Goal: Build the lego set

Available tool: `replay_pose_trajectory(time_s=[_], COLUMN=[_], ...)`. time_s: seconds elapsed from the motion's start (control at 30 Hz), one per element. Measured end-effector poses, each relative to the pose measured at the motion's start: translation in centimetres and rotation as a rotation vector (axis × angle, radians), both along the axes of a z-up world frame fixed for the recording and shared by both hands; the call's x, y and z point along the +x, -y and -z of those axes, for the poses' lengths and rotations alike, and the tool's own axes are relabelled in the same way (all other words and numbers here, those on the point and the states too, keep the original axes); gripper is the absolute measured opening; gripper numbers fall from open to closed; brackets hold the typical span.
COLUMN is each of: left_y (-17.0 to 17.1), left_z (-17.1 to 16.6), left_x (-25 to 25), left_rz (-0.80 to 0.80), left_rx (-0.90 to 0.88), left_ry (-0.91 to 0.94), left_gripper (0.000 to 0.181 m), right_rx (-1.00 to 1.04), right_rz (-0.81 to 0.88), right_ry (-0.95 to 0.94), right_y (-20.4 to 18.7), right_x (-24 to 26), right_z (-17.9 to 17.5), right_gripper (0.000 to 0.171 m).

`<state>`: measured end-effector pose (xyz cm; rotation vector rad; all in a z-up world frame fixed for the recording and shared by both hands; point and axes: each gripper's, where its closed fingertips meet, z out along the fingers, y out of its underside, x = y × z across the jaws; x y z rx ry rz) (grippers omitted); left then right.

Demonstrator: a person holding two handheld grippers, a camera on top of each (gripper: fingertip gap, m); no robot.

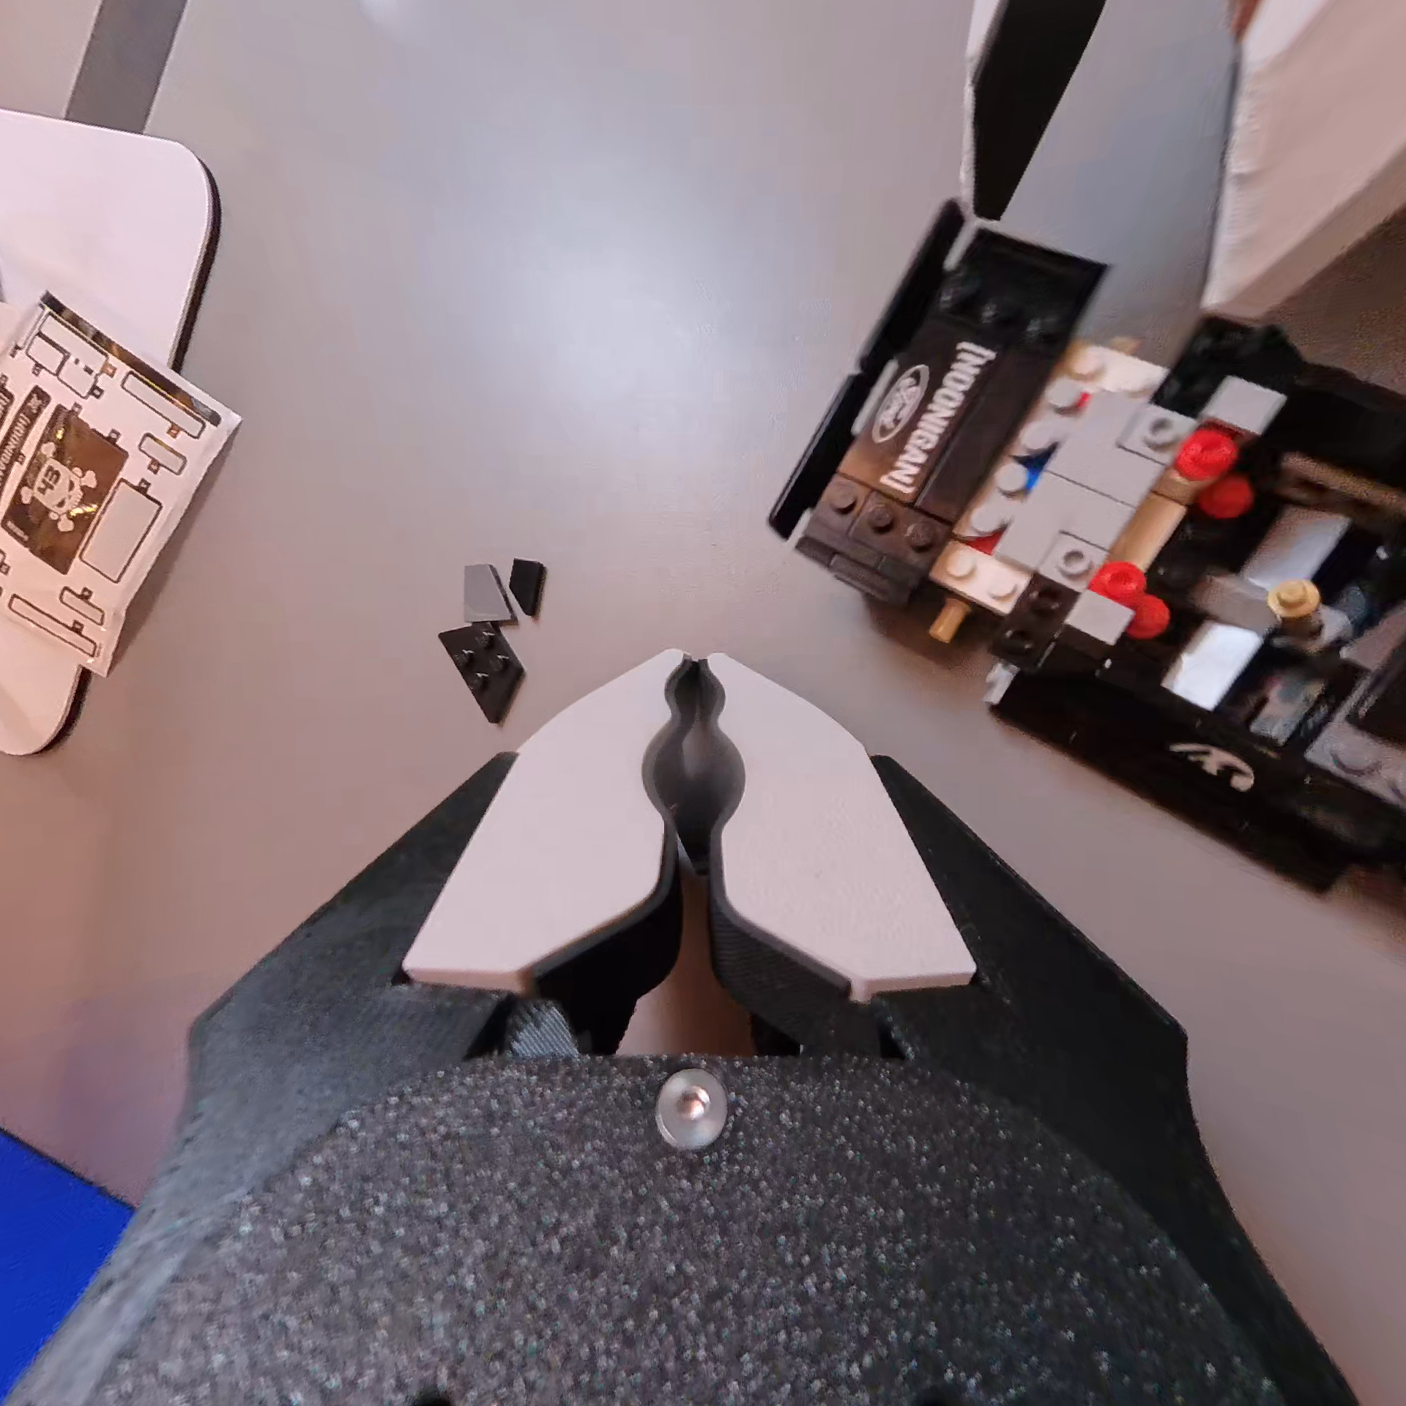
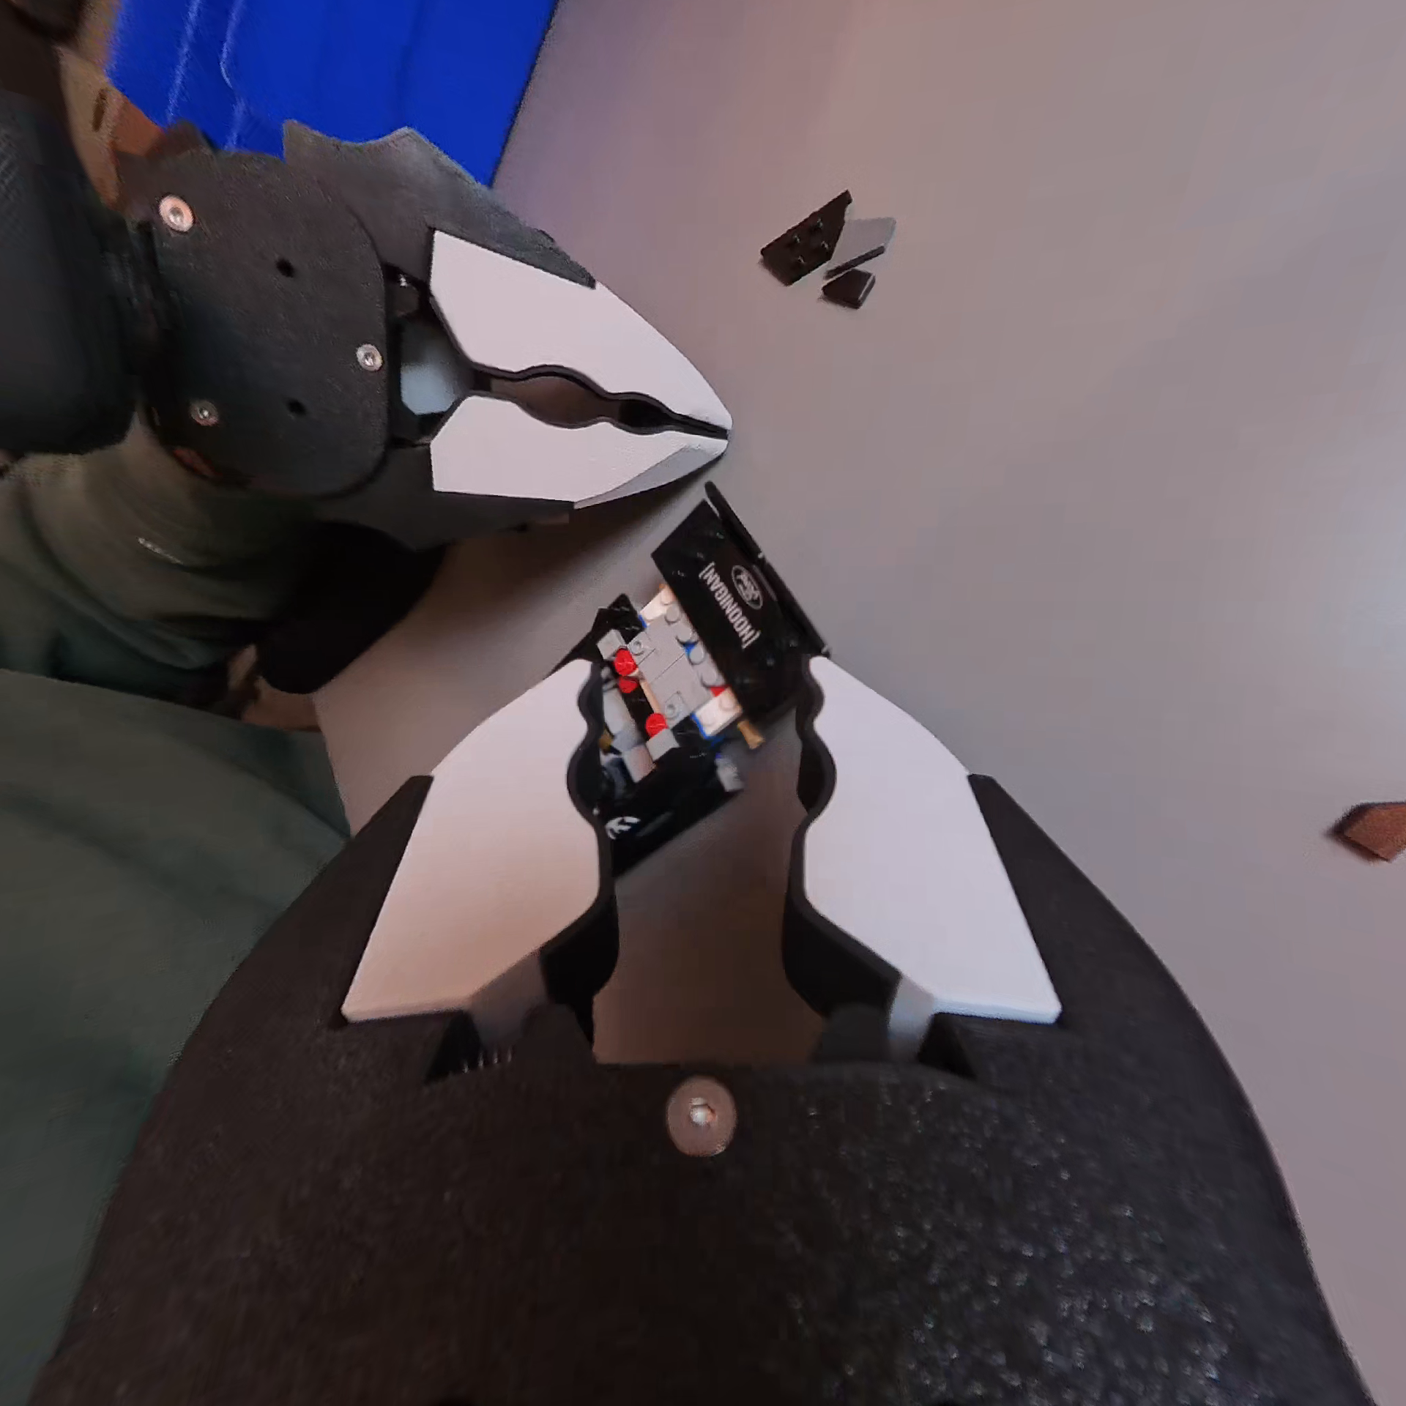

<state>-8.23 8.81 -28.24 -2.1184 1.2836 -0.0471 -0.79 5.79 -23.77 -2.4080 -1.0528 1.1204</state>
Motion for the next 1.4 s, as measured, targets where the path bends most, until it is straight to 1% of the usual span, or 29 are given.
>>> replay_pose_trajectory(time_s=[0.13,0.23,0.4,0.6,0.73,0.83,0.93,1.07,1.13,1.17,1.23,1.3,1.4], left_y=[0.0,0.1,0.1,0.1,0.1,0.2,0.1,0.1,0.1,0.1,0.0,0.0,0.1], left_z=[0.0,0.0,0.0,0.0,0.0,0.0,-0.2,-0.7,-0.8,-0.8,-0.8,-0.9,-1.1], left_x=[0.0,0.1,0.0,0.0,0.0,-0.1,-0.4,-0.6,-0.7,-0.7,-0.8,-0.8,-0.8], left_rz=[0.008,0.012,0.018,0.023,0.026,0.031,0.027,0.021,0.024,0.026,0.029,0.032,0.037], left_rx=[0.017,0.014,0.009,0.002,0.002,0.002,0.005,0.020,0.024,0.026,0.026,0.027,0.031], left_ry=[-0.022,-0.018,-0.005,0.014,0.014,0.007,0.005,0.021,0.021,0.021,0.021,0.022,0.027], left_gripper=[0.000,0.000,0.000,0.000,0.000,0.000,0.000,0.000,0.000,0.000,0.000,0.000,0.000], right_rx=[0.041,0.064,0.139,0.302,0.423,0.456,0.470,0.456,0.454,0.476,0.511,0.500,0.511], right_rz=[-0.020,0.001,0.076,0.119,0.037,-0.071,-0.149,-0.158,-0.179,-0.196,-0.250,-0.283,-0.334], right_ry=[0.008,-0.018,-0.024,0.057,0.102,0.110,0.148,0.182,0.234,0.272,0.333,0.348,0.420], right_y=[1.1,0.9,0.2,1.6,4.7,7.8,9.3,9.2,9.3,9.2,9.1,9.2,8.5], right_x=[-0.1,0.3,2.8,5.7,5.2,2.5,-0.3,-3.3,-4.2,-4.4,-4.1,-3.3,-0.7], right_z=[-0.6,-1.7,-3.4,-3.6,-3.6,-2.4,-0.6,0.2,0.8,1.2,1.9,2.1,2.0], right_gripper=[0.053,0.054,0.054,0.051,0.045,0.043,0.044,0.049,0.057,0.056,0.049,0.047,0.048])
